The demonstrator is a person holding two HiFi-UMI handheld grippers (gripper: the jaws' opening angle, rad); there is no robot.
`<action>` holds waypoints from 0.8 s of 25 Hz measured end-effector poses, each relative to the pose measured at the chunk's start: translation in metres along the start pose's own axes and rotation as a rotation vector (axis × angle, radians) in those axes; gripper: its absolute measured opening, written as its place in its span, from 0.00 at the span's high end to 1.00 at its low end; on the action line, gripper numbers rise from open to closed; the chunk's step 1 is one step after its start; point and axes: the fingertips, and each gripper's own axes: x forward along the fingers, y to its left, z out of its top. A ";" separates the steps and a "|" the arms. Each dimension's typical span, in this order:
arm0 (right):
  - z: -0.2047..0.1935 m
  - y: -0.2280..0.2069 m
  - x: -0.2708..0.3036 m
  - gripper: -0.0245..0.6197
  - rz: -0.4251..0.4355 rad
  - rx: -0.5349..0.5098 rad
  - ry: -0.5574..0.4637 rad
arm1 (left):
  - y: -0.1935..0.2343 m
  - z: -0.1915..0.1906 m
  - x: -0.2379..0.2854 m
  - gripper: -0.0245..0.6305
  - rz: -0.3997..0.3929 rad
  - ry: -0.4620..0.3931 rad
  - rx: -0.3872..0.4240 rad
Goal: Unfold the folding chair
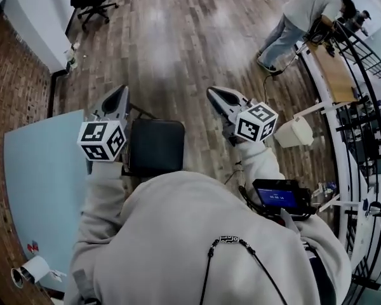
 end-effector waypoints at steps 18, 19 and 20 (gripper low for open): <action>0.051 0.035 0.016 0.95 -0.105 -0.194 -0.086 | -0.097 0.005 0.044 0.96 -0.065 -0.038 0.112; 0.051 0.035 0.016 0.95 -0.109 -0.197 -0.087 | -0.098 0.005 0.044 0.96 -0.069 -0.041 0.116; 0.052 0.035 0.015 0.95 -0.112 -0.202 -0.089 | -0.100 0.006 0.045 0.96 -0.075 -0.042 0.120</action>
